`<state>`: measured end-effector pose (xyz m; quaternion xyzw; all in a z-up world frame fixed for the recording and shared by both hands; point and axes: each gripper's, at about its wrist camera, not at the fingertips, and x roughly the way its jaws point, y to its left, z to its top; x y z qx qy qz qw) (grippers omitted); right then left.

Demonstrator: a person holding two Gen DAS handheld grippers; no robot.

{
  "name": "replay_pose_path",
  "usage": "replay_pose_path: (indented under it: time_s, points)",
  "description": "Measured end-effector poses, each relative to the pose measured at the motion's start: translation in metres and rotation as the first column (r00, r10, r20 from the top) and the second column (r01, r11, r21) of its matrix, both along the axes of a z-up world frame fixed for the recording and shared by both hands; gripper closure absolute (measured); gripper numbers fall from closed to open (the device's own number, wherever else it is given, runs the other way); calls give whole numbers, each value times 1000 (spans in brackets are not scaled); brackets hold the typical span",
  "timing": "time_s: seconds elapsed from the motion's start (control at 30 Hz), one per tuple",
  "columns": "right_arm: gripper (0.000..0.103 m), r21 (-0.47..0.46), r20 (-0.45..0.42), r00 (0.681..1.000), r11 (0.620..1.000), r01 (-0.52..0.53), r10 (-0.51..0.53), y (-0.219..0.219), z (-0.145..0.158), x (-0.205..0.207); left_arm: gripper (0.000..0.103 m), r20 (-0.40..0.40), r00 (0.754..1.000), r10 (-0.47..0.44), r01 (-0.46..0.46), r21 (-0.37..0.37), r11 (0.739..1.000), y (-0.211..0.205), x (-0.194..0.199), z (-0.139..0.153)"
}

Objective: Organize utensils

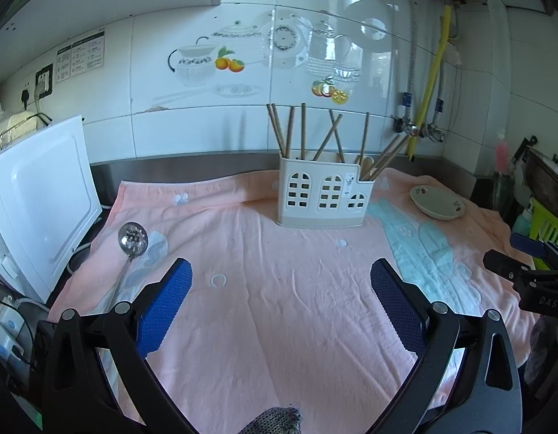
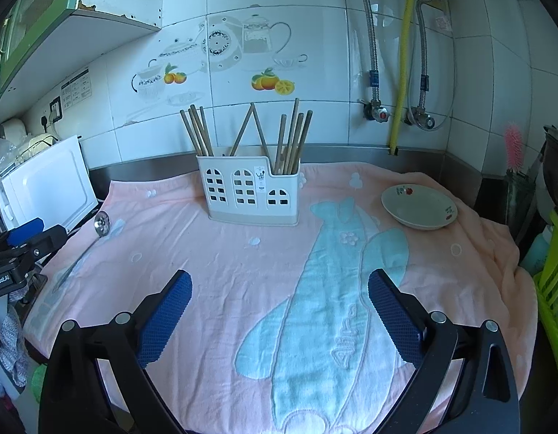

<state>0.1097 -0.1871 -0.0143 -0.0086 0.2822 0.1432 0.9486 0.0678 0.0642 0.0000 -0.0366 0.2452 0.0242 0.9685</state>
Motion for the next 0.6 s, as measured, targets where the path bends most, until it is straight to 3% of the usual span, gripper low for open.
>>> replay_pose_path:
  time_s: [0.23, 0.6]
  points:
    - [8, -20, 6, 1000, 1000, 20, -20, -4, -1, -7, 5, -10, 1000, -21, 22, 56, 998, -12, -6, -4]
    - [8, -35, 16, 1000, 999, 20, -19, -3, 1, -10, 5, -15, 999, -33, 33, 53, 998, -15, -7, -6]
